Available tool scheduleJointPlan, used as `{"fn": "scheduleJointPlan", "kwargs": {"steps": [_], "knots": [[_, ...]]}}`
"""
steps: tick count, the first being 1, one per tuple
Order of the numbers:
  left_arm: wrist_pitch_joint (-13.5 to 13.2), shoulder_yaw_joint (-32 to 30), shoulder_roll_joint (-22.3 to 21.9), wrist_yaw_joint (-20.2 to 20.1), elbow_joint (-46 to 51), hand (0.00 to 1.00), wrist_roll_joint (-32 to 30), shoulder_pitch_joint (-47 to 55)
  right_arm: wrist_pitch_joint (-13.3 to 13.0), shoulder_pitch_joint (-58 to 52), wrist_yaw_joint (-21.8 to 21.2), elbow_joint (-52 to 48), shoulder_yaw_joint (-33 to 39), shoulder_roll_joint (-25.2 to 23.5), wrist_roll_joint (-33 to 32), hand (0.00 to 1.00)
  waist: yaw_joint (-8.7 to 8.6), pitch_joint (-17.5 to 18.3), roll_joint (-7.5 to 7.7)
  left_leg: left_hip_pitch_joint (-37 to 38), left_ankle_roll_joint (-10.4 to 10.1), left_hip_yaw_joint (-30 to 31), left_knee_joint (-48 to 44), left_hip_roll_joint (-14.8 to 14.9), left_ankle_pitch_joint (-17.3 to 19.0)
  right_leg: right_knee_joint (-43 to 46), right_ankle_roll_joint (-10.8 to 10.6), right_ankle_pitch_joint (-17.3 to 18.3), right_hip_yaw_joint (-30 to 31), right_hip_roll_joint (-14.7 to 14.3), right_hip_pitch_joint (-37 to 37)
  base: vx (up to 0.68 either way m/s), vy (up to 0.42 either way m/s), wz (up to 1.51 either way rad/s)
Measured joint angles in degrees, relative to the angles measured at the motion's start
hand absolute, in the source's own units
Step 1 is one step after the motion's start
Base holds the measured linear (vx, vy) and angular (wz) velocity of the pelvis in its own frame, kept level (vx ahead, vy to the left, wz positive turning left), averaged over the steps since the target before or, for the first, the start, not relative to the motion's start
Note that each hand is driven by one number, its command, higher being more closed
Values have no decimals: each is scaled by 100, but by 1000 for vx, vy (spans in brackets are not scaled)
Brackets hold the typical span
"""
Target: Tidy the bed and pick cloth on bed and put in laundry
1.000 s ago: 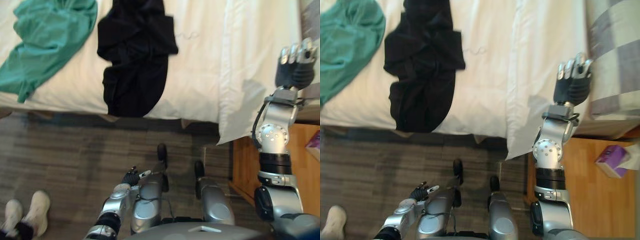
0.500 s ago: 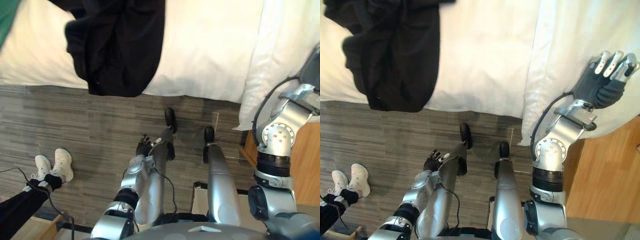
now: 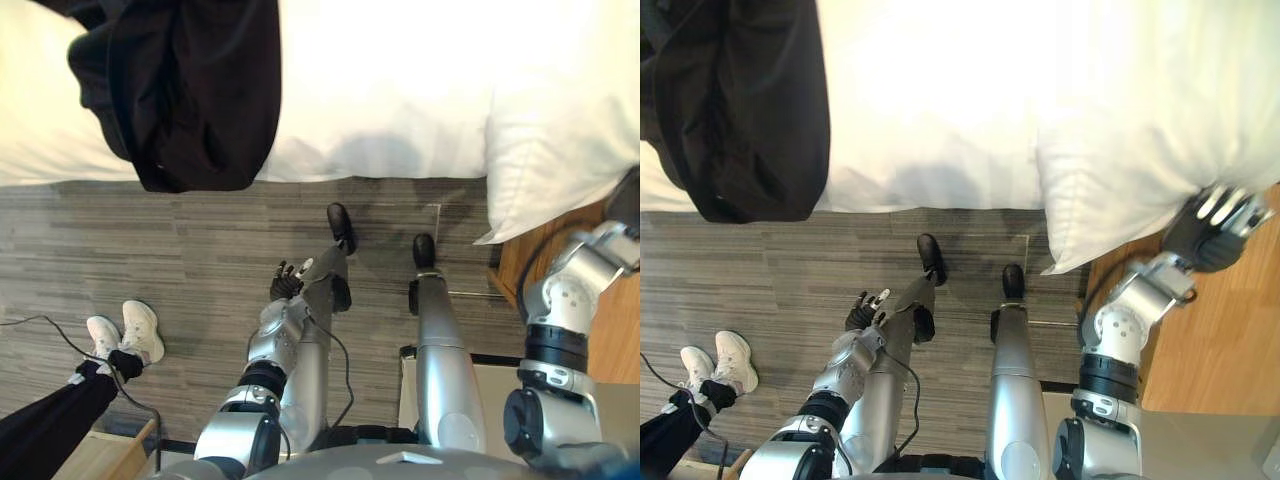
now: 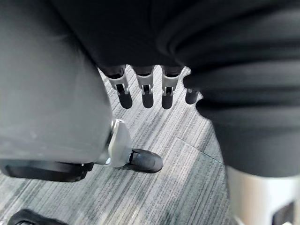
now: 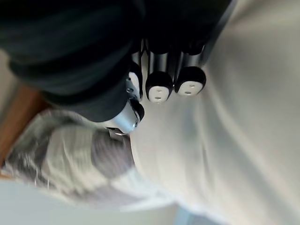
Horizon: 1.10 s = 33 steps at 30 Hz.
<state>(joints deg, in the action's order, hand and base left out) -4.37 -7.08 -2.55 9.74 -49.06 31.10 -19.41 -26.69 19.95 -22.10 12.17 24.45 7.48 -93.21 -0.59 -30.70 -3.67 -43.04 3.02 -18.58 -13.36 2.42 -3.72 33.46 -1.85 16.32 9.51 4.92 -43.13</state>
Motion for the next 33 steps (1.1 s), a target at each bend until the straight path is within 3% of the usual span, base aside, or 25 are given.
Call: {"fn": "scheduleJointPlan", "kwargs": {"steps": [4,7,8,12,14,16,22,26,31,33], "knots": [[17,-30,-42,-75,-1,0,103,1,232,-582,-5,159,-3,-168,20,100,-33,3,0,268,-8,-95,-507,207,356,-73,4,-5,29,-102,472,70,11,-32],[50,-17,-114,-98,1,0,104,44,441,-957,37,395,-48,-207,375,100,-90,19,17,565,4,-134,-893,379,696,-105,6,-3,50,-193,895,40,16,-31],[70,-4,-129,-100,2,0,108,46,495,-1046,68,471,-48,-222,489,0,-122,22,21,638,12,-133,-954,403,754,-110,9,-1,47,-207,994,27,34,-26],[322,41,-90,-103,-2,0,150,324,1056,-1632,686,1072,-213,-311,1874,0,-198,159,159,1275,29,-250,-1113,461,1014,-161,0,65,57,-186,1653,11,28,-26],[506,47,-17,-109,-11,0,148,664,1462,-2019,940,1506,-319,-454,3022,0,-191,506,259,1673,12,-292,-1052,460,1108,-310,1,100,56,-165,2081,16,0,-15],[618,107,69,-116,-80,0,141,994,1598,-2309,973,1829,-433,-630,3580,0,-188,955,356,1918,-49,-316,-887,418,1151,-498,-3,109,28,-126,2340,66,-7,-2],[751,228,184,-373,-198,0,-14,1761,1778,-2912,986,2832,-700,-959,5173,0,-149,1890,590,2805,-112,-430,-137,180,1015,-1306,-63,36,-363,179,3356,134,2,20],[740,226,239,-516,-225,0,-258,2015,1845,-2940,923,3523,-781,-977,6120,0,-157,2109,621,3319,-70,-286,304,-35,873,-1819,-195,-97,-611,334,4017,152,11,19],[615,248,342,-568,-450,0,-557,2127,1913,-2919,1025,4003,-1054,-868,8182,0,-156,2247,609,3871,-95,-101,956,-234,591,-2170,-250,-290,-994,380,4505,105,3,14],[606,254,372,-570,-450,0,-616,2145,1951,-2884,1047,4034,-1140,-838,8571,0,-146,2247,616,3976,-92,13,1030,-272,557,-2175,-249,-291,-1102,397,4615,33,2,30]]}}
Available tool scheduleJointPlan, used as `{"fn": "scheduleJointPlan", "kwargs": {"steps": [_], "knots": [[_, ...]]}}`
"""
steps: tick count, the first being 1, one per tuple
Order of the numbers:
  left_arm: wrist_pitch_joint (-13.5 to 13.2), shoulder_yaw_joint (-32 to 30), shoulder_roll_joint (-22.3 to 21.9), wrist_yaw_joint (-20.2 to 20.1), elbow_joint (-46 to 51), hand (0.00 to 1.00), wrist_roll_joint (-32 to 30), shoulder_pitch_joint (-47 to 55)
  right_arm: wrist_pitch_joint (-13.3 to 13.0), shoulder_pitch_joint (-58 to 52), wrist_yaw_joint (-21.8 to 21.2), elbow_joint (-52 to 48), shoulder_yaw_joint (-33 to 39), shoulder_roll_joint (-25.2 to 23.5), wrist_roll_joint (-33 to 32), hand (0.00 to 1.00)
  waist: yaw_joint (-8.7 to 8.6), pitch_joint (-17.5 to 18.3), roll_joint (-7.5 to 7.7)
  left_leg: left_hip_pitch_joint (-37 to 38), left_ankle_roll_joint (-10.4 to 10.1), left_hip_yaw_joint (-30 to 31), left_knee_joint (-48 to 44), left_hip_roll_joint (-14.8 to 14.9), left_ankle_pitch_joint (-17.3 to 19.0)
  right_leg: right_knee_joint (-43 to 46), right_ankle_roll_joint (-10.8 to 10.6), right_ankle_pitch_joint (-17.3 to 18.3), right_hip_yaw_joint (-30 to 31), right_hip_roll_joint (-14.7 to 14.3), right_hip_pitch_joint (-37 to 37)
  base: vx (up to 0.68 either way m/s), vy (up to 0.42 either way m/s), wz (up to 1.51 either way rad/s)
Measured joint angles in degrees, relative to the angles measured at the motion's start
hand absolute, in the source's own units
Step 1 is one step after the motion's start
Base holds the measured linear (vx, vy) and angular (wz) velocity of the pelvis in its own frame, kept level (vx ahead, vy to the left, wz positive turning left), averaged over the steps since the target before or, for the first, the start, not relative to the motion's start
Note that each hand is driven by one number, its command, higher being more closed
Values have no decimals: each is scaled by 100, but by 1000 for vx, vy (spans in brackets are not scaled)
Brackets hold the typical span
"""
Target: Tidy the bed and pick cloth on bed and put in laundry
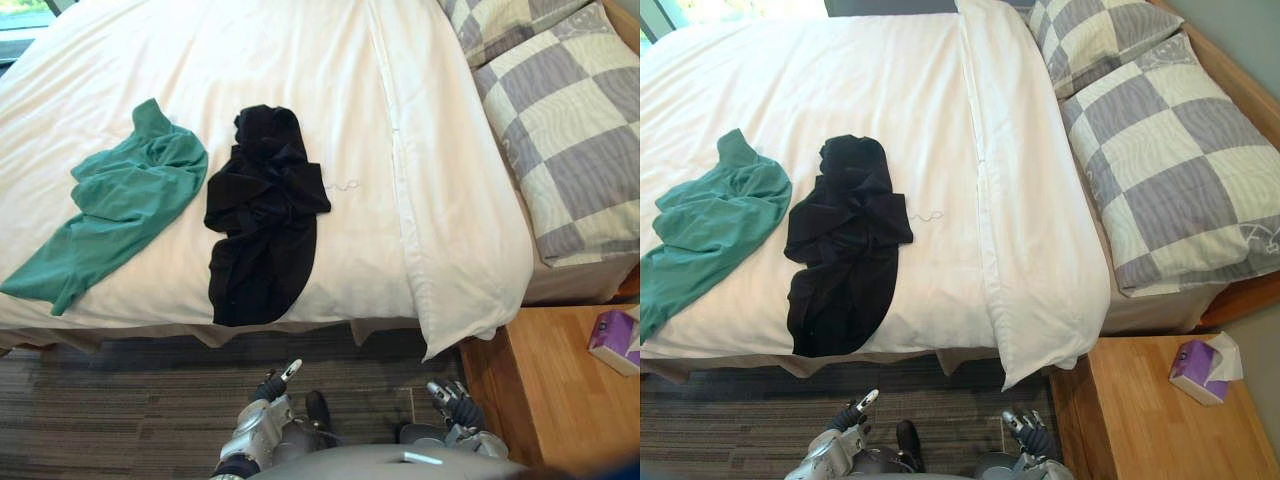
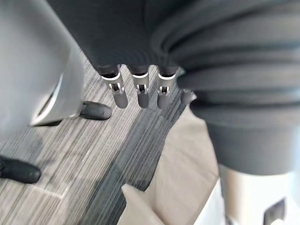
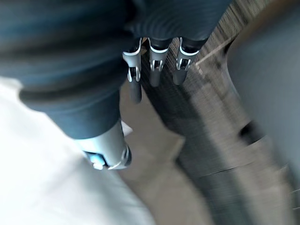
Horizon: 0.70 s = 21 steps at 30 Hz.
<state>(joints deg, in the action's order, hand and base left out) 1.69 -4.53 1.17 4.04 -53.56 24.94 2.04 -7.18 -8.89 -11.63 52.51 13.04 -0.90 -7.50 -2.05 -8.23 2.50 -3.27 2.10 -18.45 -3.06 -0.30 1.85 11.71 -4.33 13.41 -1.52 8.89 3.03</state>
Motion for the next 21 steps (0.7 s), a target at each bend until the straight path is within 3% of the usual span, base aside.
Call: {"fn": "scheduleJointPlan", "kwargs": {"steps": [3,5,6,7,8,9,10,11,13,14,15,16,17,18,19,20,21], "knots": [[-106,-11,6,-5,75,0,-108,15,218,114,-2,75,-221,187,17,0,86,-90,-89,-438,-8,97,-914,155,435,179,35,51,-248,13,-62,-12,3,21],[-211,-20,-34,-30,292,0,-121,-38,349,270,-57,-17,-314,385,-269,0,119,-371,-323,-1228,50,166,-2268,408,1053,1037,79,541,-450,38,-513,-97,40,17],[-243,-22,-33,-34,302,0,-105,-49,379,285,-57,-58,-319,422,-354,0,108,-435,-354,-1324,68,179,-2411,404,1113,1258,75,641,-465,78,-629,-139,96,31],[-359,-57,-13,-10,337,0,53,-78,421,324,-22,-128,-352,505,-627,0,61,-586,-342,-1477,62,152,-2556,298,1265,1868,43,837,-487,284,-980,-141,118,19],[-455,-149,6,9,387,0,191,-82,435,392,-2,-153,-364,579,-832,0,11,-680,-276,-1496,-81,-289,-2566,360,1553,2139,57,876,-490,493,-1183,-52,81,17],[-483,-229,58,-3,373,0,349,-50,458,409,3,-166,-360,594,-921,0,-10,-713,-153,-1513,-50,-620,-2901,506,1676,2166,38,886,-494,664,-1257,2,51,0],[-541,-251,165,-56,378,0,650,-7,483,415,30,-215,-301,614,-998,0,-14,-739,-133,-1602,127,-760,-3690,979,1785,2355,51,963,-455,823,-1383,35,72,-11],[-583,-324,190,-128,334,0,854,35,502,435,82,-221,-203,666,-1045,0,-43,-721,-173,-1555,96,-592,-3922,1435,1771,2580,50,973,-384,953,-1561,11,113,-18],[-661,-451,190,-284,301,0,977,76,509,458,71,-263,-23,757,-1110,0,-57,-722,-143,-1314,-74,-225,-3564,1941,1607,2826,-2,945,-185,1345,-1841,-3,289,-10],[-711,-491,192,-408,269,0,989,95,508,460,67,-281,107,811,-1152,0,-69,-721,-142,-1100,-100,-3,-2905,2247,1201,2894,-117,886,-44,1635,-1984,9,383,10],[-733,-492,184,-484,259,0,988,114,507,459,59,-281,209,833,-1150,0,-85,-720,-145,-980,-57,49,-2476,2368,850,2899,-201,845,-7,1796,-2019,59,528,37],[-811,-493,102,-686,252,0,985,191,508,454,45,-255,417,909,-1142,0,-122,-696,-188,-694,311,21,-1567,2572,-371,2883,-475,717,60,2100,-2049,57,369,43],[-868,-510,25,-753,261,0,985,207,511,462,35,-192,537,950,-1137,0,-129,-656,-240,-623,16,58,-1290,2569,-835,2861,-625,662,112,2282,-2041,86,623,69],[-925,-601,85,-846,219,0,1029,120,496,486,14,-60,804,869,-1149,0,-125,-661,-81,-722,-856,5,-1470,2205,-587,2841,-1068,815,315,2501,-2030,48,361,81],[-1056,-737,195,-918,249,0,1076,128,486,455,-12,-28,922,678,-1140,0,-123,-639,106,-1206,-931,38,-2330,2175,-361,2621,-942,832,211,2618,-1828,119,519,71],[-1118,-788,236,-942,259,0,1114,147,489,435,-12,-24,960,595,-1137,0,-96,-684,139,-1391,-963,85,-2864,2258,-159,2390,-941,654,197,2722,-1576,145,399,26],[-1185,-851,270,-1047,104,0,1206,175,482,311,-31,-4,1058,608,-1072,0,32,-645,67,-1393,-1197,105,-3047,2312,373,1933,-960,482,51,2695,-1158,169,510,-26]]}}
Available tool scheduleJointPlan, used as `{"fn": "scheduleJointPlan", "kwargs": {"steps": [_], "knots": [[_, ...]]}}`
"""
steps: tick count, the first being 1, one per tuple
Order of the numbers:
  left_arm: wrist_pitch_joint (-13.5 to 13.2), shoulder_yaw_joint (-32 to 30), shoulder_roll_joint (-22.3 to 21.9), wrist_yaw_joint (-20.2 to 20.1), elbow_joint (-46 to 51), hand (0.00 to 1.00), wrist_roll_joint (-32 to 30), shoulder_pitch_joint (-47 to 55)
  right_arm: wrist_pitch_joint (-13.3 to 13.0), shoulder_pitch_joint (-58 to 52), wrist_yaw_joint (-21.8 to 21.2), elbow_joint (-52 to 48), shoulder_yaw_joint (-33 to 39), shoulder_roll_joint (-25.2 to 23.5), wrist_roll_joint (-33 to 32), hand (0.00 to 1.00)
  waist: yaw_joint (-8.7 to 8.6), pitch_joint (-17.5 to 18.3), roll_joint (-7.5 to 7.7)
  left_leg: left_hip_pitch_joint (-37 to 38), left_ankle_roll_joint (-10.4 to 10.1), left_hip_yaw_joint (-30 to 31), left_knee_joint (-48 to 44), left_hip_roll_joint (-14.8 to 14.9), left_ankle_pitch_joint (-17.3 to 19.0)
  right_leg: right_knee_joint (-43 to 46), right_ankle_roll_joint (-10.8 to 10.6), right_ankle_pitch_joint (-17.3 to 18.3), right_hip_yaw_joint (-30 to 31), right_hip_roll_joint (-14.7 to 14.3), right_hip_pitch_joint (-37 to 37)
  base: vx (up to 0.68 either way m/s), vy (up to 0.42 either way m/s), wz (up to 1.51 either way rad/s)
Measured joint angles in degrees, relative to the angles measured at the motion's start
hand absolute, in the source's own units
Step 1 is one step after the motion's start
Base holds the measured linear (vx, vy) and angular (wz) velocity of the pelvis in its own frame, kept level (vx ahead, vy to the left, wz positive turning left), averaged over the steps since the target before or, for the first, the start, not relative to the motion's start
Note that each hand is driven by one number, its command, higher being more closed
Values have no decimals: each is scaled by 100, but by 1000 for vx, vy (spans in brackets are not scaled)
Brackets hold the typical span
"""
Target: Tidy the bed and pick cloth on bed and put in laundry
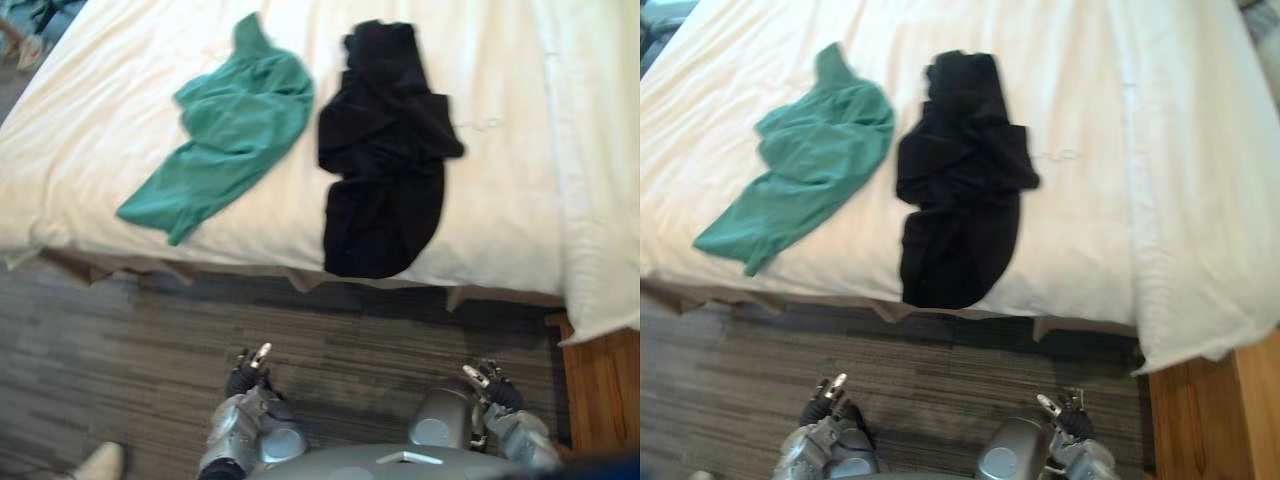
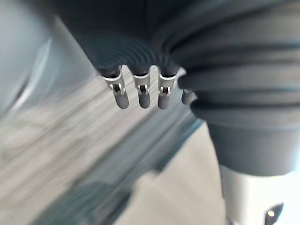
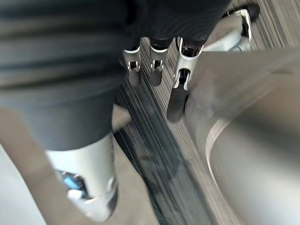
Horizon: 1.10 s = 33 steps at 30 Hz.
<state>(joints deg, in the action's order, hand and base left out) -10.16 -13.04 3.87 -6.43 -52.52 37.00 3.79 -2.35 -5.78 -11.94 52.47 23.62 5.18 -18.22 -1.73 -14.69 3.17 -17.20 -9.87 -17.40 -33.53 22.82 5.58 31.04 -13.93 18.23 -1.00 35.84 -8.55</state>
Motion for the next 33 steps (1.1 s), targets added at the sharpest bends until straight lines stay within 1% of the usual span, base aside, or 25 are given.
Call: {"fn": "scheduleJointPlan", "kwargs": {"steps": [1,2,3,4,5,6,7,8,9,10,11,12,13,14,15,17,18,19,24,26,28,29,31,32,33], "knots": [[7,-49,-50,-16,-142,0,50,-25,-62,-110,20,73,94,-13,138,0,121,82,-87,154,-508,13,-87,-31,430,-305,-4,-254,12,1,185,151,561,-25],[25,-121,-106,1,-239,0,73,-113,-168,-133,93,114,127,-80,193,0,123,99,-89,83,-463,16,-314,-91,647,-563,4,-678,34,52,325,119,547,-23],[103,-121,-87,5,-253,0,71,-140,-221,-90,172,99,175,-172,216,0,150,129,-135,26,-433,-25,-523,-61,830,-910,299,-1394,-65,1,410,141,649,-22],[126,-123,-89,13,-280,0,22,-139,-246,-50,160,84,172,-230,260,0,170,163,-166,48,-413,-122,-570,12,948,-1153,845,-1960,-410,-48,433,151,665,-54],[200,-130,-76,43,-277,0,-421,-120,-283,-33,9,135,140,-299,475,0,220,308,-164,210,-258,-403,-323,40,1012,-1709,1280,-3297,-1216,-103,434,161,562,-52],[230,-143,-65,47,-283,0,-575,-103,-310,-21,-34,167,131,-326,518,0,241,314,-171,268,-237,-488,-221,43,1023,-1691,1147,-3273,-1355,-114,393,136,415,-45],[308,-172,35,59,-279,0,-1141,-39,-380,84,-199,356,109,-462,610,0,213,354,-85,473,-101,-631,174,7,909,-1153,360,-2477,-1831,-420,284,162,363,-25],[407,-97,138,58,-317,0,-1814,-15,-407,122,-369,548,-42,-515,621,0,199,427,49,780,-13,-792,702,-89,705,-723,226,-1761,-2230,-1014,277,153,290,-22],[482,-2,153,52,-338,0,-2122,-28,-406,129,-438,628,-143,-502,656,0,201,434,56,953,45,-887,1014,-110,573,-641,360,-1343,-2474,-1347,313,185,283,-29],[569,236,146,46,-332,0,-2493,-74,-417,138,-540,652,-352,-487,818,0,170,460,1,1221,166,-1095,1606,-234,249,-750,706,-846,-2698,-1988,266,166,193,-16],[735,529,126,50,-332,0,-2754,-190,-430,136,-595,648,-608,-471,939,0,-4,464,-38,1413,342,-1276,2262,-518,-154,-1461,877,-654,-2654,-2757,321,129,161,-12],[763,583,116,51,-332,0,-2786,-211,-437,140,-599,641,-631,-456,949,0,-27,464,-43,1441,347,-1311,2349,-585,-208,-1662,928,-665,-2637,-2872,382,129,141,-3],[978,805,92,69,-341,0,-2912,-286,-437,164,-610,622,-813,-291,1048,0,-76,470,-74,1533,339,-1388,2589,-834,-264,-2250,1146,-800,-2628,-2993,618,144,181,-7],[1190,1246,57,68,-321,0,-2961,-421,-471,170,-634,576,-988,-166,1053,0,-174,484,-252,1644,363,-1334,2769,-979,-374,-2202,1172,-878,-2289,-2945,635,144,181,-3],[1226,1316,57,76,-318,0,-2961,-444,-497,171,-638,574,-1011,-160,1051,0,-207,491,-270,1673,382,-1319,2794,-996,-389,-2175,1173,-877,-2214,-2938,649,158,178,8],[1381,1730,-20,348,-307,0,-2919,-615,-605,147,-498,419,-1484,-55,811,0,-282,436,-472,2027,427,-1182,2816,-825,-505,-1007,1135,-649,-1579,-2962,289,163,66,17],[1379,1745,1,415,-321,0,-2910,-613,-624,120,-442,364,-1586,-77,763,0,-342,475,-482,2035,421,-1154,2795,-756,-506,-1481,1086,-654,-1343,-3150,355,121,-1,44],[1361,1744,140,505,-342,0,-2901,-635,-661,128,-331,360,-1769,-199,717,0,-374,543,-151,2066,389,-1188,2733,-861,-486,-2463,1296,-1176,-1081,-3229,552,112,-47,37],[1042,1717,-119,566,-452,0,-2963,-256,-612,229,89,478,-1853,-66,669,0,-333,430,-443,2438,316,-1387,2765,-922,-381,-2455,1280,-1166,-759,-3256,728,90,19,-27],[844,1670,-77,591,-467,0,-2966,-230,-550,252,130,493,-1870,-15,659,0,-335,420,-478,2441,315,-1511,2354,-981,-380,-2457,1265,-1173,-573,-3111,802,62,75,-53],[657,1475,-77,642,-495,0,-2965,-83,-480,261,137,520,-1975,18,673,0,-304,405,-492,2316,311,-1418,1309,-838,-378,-2535,1247,-1183,-362,-3004,1063,87,64,-68],[568,1335,-35,657,-509,0,-2927,-9,-466,267,155,553,-1980,34,783,0,-257,410,-534,2107,285,-1040,790,-789,124,-2598,1221,-1167,-185,-2926,1211,88,113,-65],[538,1332,-120,618,-502,0,-2895,50,-380,316,209,629,-1966,112,875,0,-202,446,-686,2110,337,-699,1409,-966,489,-2587,1193,-1179,-51,-2930,1254,54,215,-51],[492,1335,-131,573,-497,0,-2879,84,-366,337,210,632,-1965,122,965,0,-206,447,-736,2142,431,-499,2041,-1115,326,-2579,1118,-1176,8,-2940,1259,11,226,-38],[466,1334,-145,509,-503,0,-2872,98,-369,352,207,616,-1972,189,1001,0,-211,439,-851,2091,439,-273,2466,-1179,-128,-2582,992,-1149,39,-3043,1213,-22,189,-32]]}}
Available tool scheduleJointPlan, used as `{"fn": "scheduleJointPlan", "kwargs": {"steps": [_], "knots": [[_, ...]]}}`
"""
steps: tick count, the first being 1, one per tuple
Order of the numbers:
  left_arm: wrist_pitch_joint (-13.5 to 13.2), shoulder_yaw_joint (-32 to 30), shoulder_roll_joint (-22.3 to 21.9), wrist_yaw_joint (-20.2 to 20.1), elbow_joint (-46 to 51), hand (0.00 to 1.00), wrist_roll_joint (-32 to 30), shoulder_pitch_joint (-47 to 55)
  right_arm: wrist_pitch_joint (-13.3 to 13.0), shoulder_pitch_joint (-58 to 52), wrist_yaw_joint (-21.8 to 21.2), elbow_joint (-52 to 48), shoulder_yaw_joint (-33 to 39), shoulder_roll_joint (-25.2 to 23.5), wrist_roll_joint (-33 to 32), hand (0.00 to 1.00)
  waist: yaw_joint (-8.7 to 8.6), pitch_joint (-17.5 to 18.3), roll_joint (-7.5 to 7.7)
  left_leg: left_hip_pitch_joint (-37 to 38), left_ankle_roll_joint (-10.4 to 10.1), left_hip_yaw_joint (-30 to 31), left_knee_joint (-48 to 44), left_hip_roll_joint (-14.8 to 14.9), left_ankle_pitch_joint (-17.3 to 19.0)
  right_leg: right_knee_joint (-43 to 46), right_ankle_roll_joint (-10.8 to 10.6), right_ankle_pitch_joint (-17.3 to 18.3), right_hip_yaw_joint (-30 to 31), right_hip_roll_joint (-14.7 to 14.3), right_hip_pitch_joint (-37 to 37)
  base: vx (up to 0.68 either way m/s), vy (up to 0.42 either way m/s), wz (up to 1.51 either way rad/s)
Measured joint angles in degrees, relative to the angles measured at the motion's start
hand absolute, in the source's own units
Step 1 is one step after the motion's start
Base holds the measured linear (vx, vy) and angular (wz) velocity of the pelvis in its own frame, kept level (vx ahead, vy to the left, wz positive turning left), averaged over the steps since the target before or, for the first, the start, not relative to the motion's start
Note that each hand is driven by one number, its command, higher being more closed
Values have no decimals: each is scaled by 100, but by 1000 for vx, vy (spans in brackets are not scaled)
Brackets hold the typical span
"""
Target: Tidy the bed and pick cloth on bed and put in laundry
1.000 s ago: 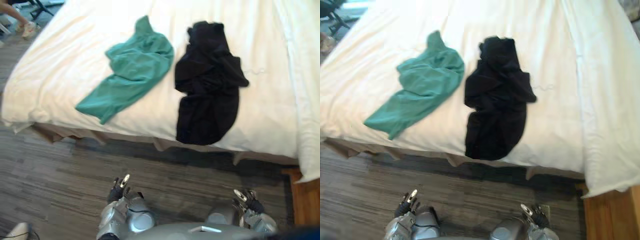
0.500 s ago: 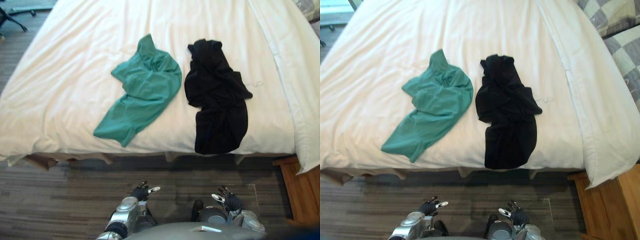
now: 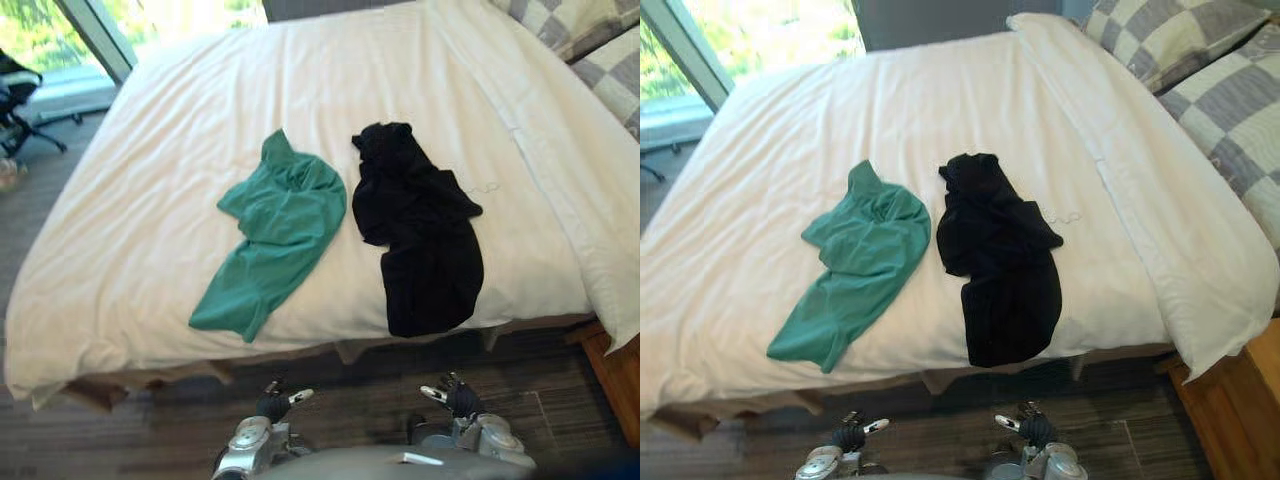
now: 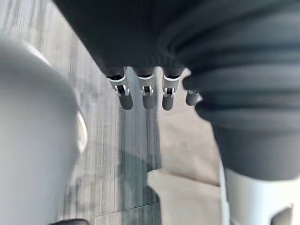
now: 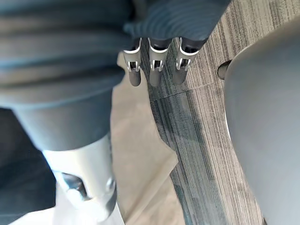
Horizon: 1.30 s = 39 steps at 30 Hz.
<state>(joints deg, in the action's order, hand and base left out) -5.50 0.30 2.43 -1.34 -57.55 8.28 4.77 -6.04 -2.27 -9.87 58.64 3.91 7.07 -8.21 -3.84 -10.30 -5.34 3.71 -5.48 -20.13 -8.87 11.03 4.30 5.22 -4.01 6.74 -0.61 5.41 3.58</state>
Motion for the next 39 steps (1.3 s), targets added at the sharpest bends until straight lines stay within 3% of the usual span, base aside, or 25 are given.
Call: {"fn": "scheduleJointPlan", "kwargs": {"steps": [1,5,7,11,17,19,24,28,32,36,39], "knots": [[-15,-5,6,-38,-64,0,21,42,1,5,24,39,-3,41,5,0,-8,86,-37,42,-155,63,65,34,160,-96,-90,-31,51,-28,-9,-5,141,-17],[-39,-13,120,-81,-64,0,139,152,-46,-23,37,210,13,-14,-2,0,-3,218,252,193,-73,-113,517,-246,58,-482,-233,-251,51,199,138,7,93,-6],[-38,5,143,-81,-78,0,147,168,-60,-32,45,217,17,2,-49,0,-9,234,260,359,-61,-129,707,-332,-23,-537,-258,-266,49,249,235,49,41,-4],[15,89,94,-51,-175,0,332,158,-28,-37,13,268,40,31,-236,0,-7,283,138,625,-66,-182,833,-404,-20,-689,-308,-308,41,278,418,34,20,-11],[183,100,64,435,-234,0,1435,171,133,-57,305,449,286,-12,-978,0,21,317,140,596,-107,-269,854,-336,7,-1062,-270,-572,-78,159,466,-9,-57,-11],[240,-158,67,693,-243,0,2073,209,127,-254,589,457,927,7,-1435,0,17,321,162,581,-108,-252,867,-314,6,-1063,-266,-579,-204,135,455,-37,-89,0],[199,-1280,295,937,78,0,2495,263,-4,-524,1040,300,2409,287,-1984,0,6,393,259,520,-105,-192,911,-316,-27,-1062,-267,-587,-394,136,408,-21,-55,8],[229,-2388,988,1125,1046,0,2714,344,-92,-687,1171,-285,3587,955,-1810,0,8,462,399,521,-81,-93,1085,-363,-157,-1062,-267,-598,-633,165,409,-32,-39,14],[231,-3323,1757,1123,1359,0,2772,264,-307,-542,1233,-588,4396,1677,-1457,0,-1,551,452,496,-74,-68,1096,-413,-157,-1062,-269,-599,-664,201,401,-40,-23,4],[157,-3743,2358,986,1420,0,2942,174,-381,-430,1282,-768,4716,2055,-899,0,-4,658,512,412,-48,44,1083,-421,-180,-1061,-268,-599,-801,207,397,-16,-35,16],[-38,-3863,2924,571,1699,0,2934,135,-446,-405,1290,-1273,4687,2463,-647,0,36,726,564,408,-48,67,1083,-429,-180,-1061,-268,-598,-806,214,397,-32,-25,3]]}}
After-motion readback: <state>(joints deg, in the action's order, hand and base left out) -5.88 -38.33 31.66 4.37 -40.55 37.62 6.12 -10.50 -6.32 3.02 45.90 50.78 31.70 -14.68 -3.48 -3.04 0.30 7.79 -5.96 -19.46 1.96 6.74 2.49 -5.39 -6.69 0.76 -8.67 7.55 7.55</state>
